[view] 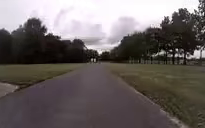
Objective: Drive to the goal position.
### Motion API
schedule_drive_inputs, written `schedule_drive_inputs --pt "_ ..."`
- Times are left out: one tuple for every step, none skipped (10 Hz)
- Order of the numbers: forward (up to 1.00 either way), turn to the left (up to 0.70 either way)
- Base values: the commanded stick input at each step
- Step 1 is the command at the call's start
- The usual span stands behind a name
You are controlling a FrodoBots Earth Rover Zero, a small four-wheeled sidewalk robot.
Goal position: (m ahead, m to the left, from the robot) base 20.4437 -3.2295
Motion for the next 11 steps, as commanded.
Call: schedule_drive_inputs --pt "0.7 0.0" --pt "0.7 0.0" --pt "0.7 0.0" --pt "0.7 0.0" --pt "0.7 0.0" --pt "0.7 0.0" --pt "0.7 0.0" --pt "0.7 0.0" --pt "0.7 0.0" --pt "0.7 0.0" --pt "0.7 0.0"
